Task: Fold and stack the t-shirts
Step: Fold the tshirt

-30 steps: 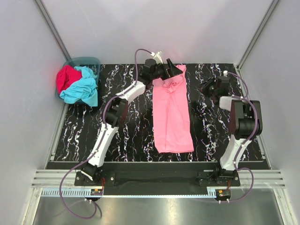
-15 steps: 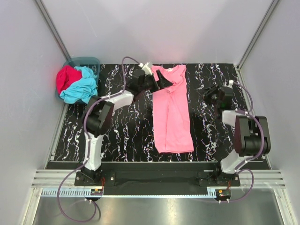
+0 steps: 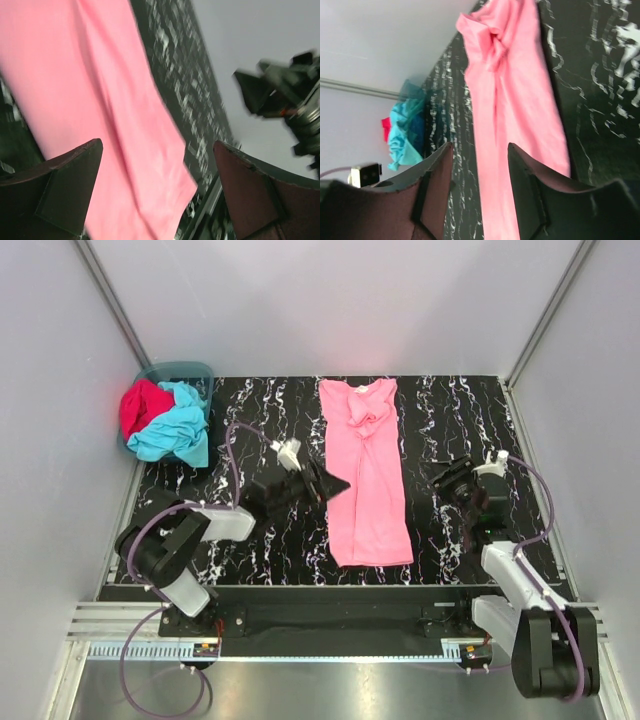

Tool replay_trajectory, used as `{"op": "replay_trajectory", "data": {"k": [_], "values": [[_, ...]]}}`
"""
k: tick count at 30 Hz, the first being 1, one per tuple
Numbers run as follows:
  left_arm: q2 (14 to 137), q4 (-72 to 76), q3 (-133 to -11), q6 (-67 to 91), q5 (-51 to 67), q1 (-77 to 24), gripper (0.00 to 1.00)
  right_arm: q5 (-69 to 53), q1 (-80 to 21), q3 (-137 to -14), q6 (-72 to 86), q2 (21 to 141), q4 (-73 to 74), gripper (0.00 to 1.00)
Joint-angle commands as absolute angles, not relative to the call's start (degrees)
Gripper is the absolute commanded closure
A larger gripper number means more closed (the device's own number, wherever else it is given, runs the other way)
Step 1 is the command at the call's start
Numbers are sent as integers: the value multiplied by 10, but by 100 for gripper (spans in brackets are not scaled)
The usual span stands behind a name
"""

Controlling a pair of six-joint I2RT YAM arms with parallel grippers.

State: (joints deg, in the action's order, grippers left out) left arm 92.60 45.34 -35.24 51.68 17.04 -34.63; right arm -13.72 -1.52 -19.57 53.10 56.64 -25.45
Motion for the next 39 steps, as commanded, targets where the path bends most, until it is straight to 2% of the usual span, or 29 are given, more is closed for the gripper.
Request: {"op": "replay_trajectory", "data": {"k": [1, 7, 11, 17, 24, 33, 39], "values": [[921, 563, -288, 522, 120, -377, 1, -91, -21, -224, 492, 527, -58, 44], [951, 682, -189, 549, 141, -388, 1, -120, -23, -222, 487, 511, 51, 43], [937, 690, -152, 541, 149, -391, 1, -99, -22, -232, 443, 519, 84, 41], [953, 735, -118, 549, 158, -412, 1, -117, -22, -275, 434, 645, 57, 40], [1008, 831, -87, 574, 159, -463, 1, -84, -22, -328, 453, 729, 28, 39], [1036, 894, -72, 574, 166, -484, 1, -94, -25, -527, 501, 859, 19, 41], [1023, 893, -58, 562, 170, -486, 1, -113, -62, -799, 462, 1054, 94, 43]]}}
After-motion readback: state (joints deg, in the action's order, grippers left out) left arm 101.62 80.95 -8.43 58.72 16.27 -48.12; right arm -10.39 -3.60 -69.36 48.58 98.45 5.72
